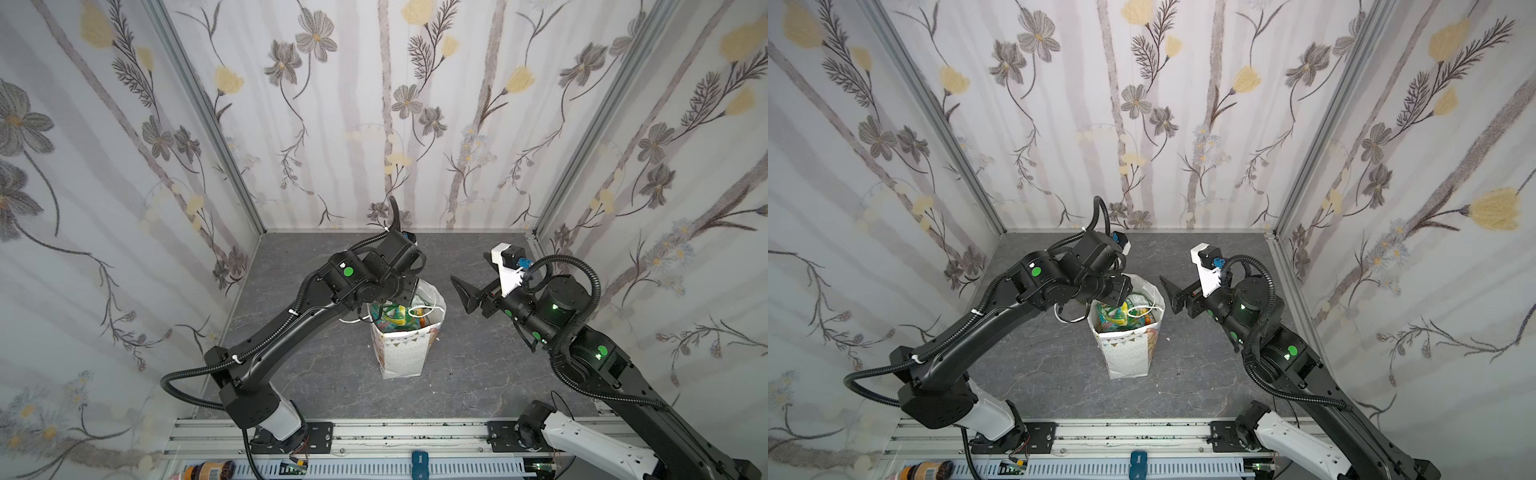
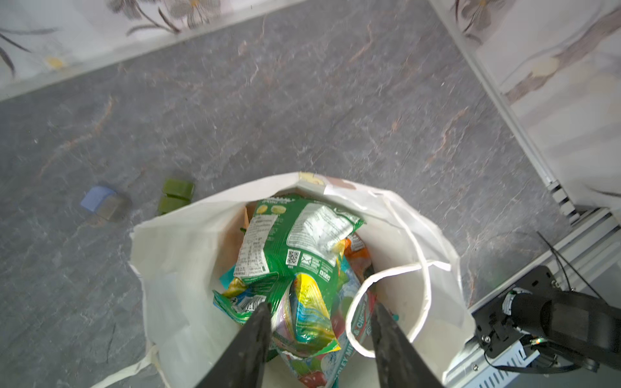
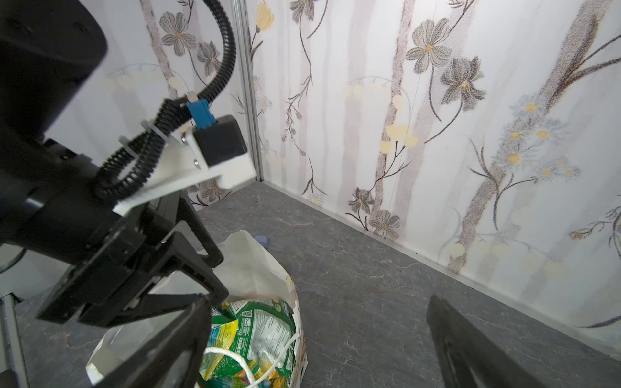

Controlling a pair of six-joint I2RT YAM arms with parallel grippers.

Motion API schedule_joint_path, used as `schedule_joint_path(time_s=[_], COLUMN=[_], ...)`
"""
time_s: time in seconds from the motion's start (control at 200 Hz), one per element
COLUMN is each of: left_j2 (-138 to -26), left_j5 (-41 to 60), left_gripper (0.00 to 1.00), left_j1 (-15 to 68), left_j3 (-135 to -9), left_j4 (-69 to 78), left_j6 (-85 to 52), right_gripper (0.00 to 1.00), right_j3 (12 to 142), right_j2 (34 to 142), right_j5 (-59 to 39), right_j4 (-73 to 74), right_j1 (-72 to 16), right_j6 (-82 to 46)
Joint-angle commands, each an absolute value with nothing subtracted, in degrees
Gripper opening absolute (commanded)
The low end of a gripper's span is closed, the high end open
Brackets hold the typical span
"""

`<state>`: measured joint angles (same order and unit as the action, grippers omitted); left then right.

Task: Take the snacks out of the paper bag
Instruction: 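Lower the left gripper into the bag and grasp the green snack packet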

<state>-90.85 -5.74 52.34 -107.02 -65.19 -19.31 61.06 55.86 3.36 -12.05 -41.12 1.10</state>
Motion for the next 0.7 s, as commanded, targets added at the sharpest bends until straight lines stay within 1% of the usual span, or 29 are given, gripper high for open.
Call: schedule_joint_path(time_s=[0.0, 0.065, 0.195, 0.32, 0.43, 0.56, 0.605, 0.694], left_j2=[-92.76, -94.05, -95.95, -96.48, -97.62, -98.55, -98.7, -98.86], left_j5=[-1.47, -2.37, -5.87, -4.02, -3.51, -2.83, -2.57, -3.2], left_gripper=[0.6, 0.64, 0.65, 0.65, 0.68, 0.68, 0.65, 0.53], left_j1=[51.39, 51.24, 50.9, 50.48, 50.15, 50.23, 50.2, 50.2], left_j3=[-105.67, -105.08, -103.91, -101.3, -99.15, -97.33, -96.96, -96.59], left_j4=[-69.88, -69.79, -68.88, -65.63, -64.08, -62.8, -62.43, -62.41], left_j6=[-21.31, -21.94, -22.65, -23.0, -23.2, -23.62, -23.73, -23.93], right_gripper=[1.0, 1.0, 1.0, 1.0, 1.0, 1.0, 1.0, 1.0], right_j3=[60.73, 60.64, 60.79, 61.08, 61.41, 61.73, 61.72, 61.68], right_j2=[55.66, 55.48, 55.28, 55.15, 55.24, 55.37, 55.46, 55.5], right_j5=[2.07, 1.93, 1.43, 1.17, 0.97, 0.55, 0.44, 0.35], right_j4=[-9.72, -9.72, -9.8, -9.85, -9.86, -9.77, -9.76, -9.85], right_j1=[-41.03, -40.96, -40.96, -41.01, -40.96, -40.96, -40.98, -40.96], right_j6=[0.82, 0.21, -0.47, -0.7, -0.9, -1.33, -1.5, -1.68])
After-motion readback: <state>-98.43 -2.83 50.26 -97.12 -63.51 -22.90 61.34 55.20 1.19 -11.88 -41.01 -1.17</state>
